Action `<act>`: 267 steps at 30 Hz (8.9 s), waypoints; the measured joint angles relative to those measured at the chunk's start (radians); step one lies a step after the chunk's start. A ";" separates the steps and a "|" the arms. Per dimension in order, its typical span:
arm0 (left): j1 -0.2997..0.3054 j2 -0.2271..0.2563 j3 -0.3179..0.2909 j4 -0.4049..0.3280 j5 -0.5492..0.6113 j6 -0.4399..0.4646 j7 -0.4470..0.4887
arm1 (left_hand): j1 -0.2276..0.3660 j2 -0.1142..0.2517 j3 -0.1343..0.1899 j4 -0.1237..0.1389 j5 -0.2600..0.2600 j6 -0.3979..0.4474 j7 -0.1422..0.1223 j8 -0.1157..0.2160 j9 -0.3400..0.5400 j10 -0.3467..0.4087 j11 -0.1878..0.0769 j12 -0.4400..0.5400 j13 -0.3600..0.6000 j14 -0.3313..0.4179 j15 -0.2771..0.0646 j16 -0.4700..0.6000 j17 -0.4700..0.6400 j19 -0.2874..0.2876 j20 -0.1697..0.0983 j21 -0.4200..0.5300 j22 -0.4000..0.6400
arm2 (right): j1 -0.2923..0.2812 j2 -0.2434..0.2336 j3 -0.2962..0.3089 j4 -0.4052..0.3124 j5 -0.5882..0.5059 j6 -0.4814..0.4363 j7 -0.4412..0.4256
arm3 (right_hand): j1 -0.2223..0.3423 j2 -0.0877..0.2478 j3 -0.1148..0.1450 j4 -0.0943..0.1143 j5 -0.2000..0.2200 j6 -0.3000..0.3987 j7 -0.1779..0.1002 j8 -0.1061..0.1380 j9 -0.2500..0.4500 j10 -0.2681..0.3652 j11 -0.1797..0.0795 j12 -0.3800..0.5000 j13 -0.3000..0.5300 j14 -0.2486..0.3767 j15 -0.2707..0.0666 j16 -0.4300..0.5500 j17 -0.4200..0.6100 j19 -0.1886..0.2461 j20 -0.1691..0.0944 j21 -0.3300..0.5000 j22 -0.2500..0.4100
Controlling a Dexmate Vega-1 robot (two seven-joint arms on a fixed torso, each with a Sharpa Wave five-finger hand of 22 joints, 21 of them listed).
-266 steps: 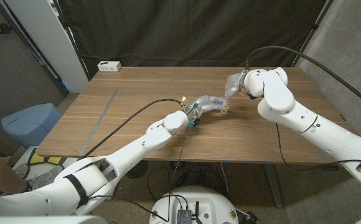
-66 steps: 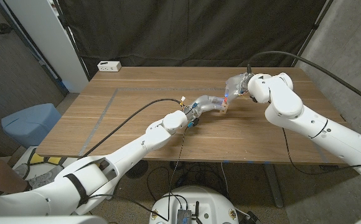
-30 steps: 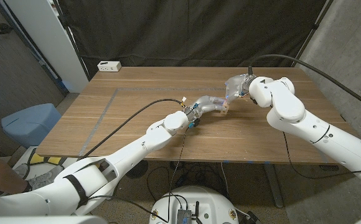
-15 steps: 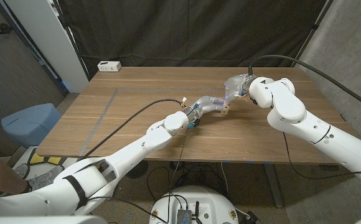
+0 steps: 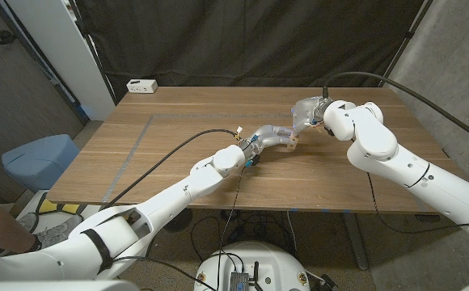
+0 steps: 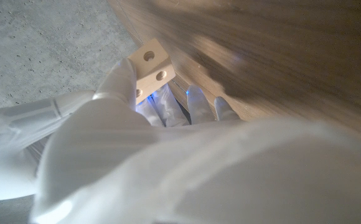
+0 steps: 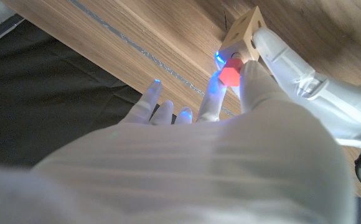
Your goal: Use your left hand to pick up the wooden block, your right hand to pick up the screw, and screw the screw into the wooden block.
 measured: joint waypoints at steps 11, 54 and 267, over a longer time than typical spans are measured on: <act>0.003 0.003 -0.001 -0.007 0.000 0.001 0.000 | 0.001 0.001 0.000 0.000 0.001 -0.001 0.001 0.000 0.000 -0.003 0.000 0.000 0.000 0.000 0.000 0.000 -0.002 0.000 0.000 0.000 0.000 | -0.002 0.001 0.001 0.001 0.015 -0.010 -0.018 | -0.025 0.024 -0.009 0.017 0.000 0.029 0.011 0.011 -0.007 0.020 0.009 0.000 0.000 0.011 -0.003 0.000 0.005 0.005 -0.005 0.000 0.000; 0.014 0.011 -0.001 -0.033 0.006 0.013 0.008 | -0.004 0.002 0.000 0.000 0.005 -0.001 0.001 -0.001 -0.001 -0.005 0.001 0.000 0.000 0.000 0.000 0.000 -0.003 0.000 0.000 0.000 0.000 | 0.008 0.009 -0.028 0.030 0.027 -0.051 -0.082 | -0.117 0.092 -0.050 0.033 -0.007 0.279 0.058 0.063 -0.064 0.219 0.015 0.016 -0.005 0.133 -0.012 0.029 -0.003 0.074 -0.047 0.005 0.000; -0.038 -0.026 0.005 0.079 -0.014 -0.021 -0.033 | -0.017 0.007 0.016 -0.001 0.012 -0.005 0.005 -0.003 0.000 -0.009 0.004 0.002 0.000 0.000 0.000 0.000 -0.003 0.000 0.000 0.000 0.000 | 0.018 0.036 -0.025 0.070 -0.046 0.016 -0.048 | -0.104 0.043 -0.004 0.035 -0.007 0.222 0.043 0.035 -0.048 0.182 0.029 0.008 0.000 0.120 -0.012 0.015 0.007 0.054 -0.018 0.005 0.000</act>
